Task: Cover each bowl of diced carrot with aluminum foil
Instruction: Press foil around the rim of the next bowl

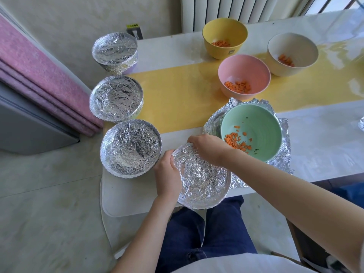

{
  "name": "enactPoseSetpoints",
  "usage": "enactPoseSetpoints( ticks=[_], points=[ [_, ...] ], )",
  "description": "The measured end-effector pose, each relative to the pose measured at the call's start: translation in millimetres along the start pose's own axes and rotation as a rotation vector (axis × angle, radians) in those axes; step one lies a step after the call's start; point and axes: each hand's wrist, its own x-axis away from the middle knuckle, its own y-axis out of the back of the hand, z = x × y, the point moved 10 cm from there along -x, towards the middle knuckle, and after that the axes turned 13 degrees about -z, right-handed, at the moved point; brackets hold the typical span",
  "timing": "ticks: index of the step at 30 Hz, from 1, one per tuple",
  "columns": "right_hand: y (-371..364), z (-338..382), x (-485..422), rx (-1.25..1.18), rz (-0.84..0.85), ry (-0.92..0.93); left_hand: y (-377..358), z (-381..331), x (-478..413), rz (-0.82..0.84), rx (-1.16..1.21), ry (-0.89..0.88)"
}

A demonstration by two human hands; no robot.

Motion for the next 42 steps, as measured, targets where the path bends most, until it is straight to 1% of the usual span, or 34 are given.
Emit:
enactPoseSetpoints(
  ticks=[4, 7, 12, 16, 21, 25, 30, 34, 36, 39, 42],
  points=[
    [-5, -4, 3, -0.101, -0.036, 0.008, 0, -3, 3, 0.006, -0.047, -0.038],
    [-2, -4, 3, -0.116, -0.060, 0.009, 0, -6, 4, 0.017, -0.052, -0.045],
    [-7, 2, 2, -0.116, 0.006, 0.013, 2, -8, 4, 0.022, -0.053, -0.038],
    [-3, 7, 2, -0.186, -0.001, 0.023, 3, -17, 6, 0.059, -0.023, -0.063],
    [-3, 4, 0, -0.142, -0.057, 0.019, 3, -13, 6, 0.031, -0.028, -0.060],
    [-10, 9, -3, -0.108, -0.024, 0.042, 3, -10, 5, 0.022, 0.021, -0.009],
    [-5, 12, -3, -0.155, -0.048, 0.046, 2, -13, 4, 0.038, 0.018, -0.027],
    [-6, 14, -4, -0.094, -0.049, 0.071, 5, -16, 4, 0.037, 0.019, -0.054],
    [-7, 19, -5, 0.019, -0.017, 0.108, 6, -19, 3, 0.045, 0.008, -0.071],
    [-3, 34, -2, 0.211, -0.041, 0.237, 9, -24, 3, 0.028, -0.006, -0.106],
    [-3, 35, 2, 0.241, -0.024, 0.234, 9, -25, 4, 0.033, 0.001, -0.101]
  ],
)
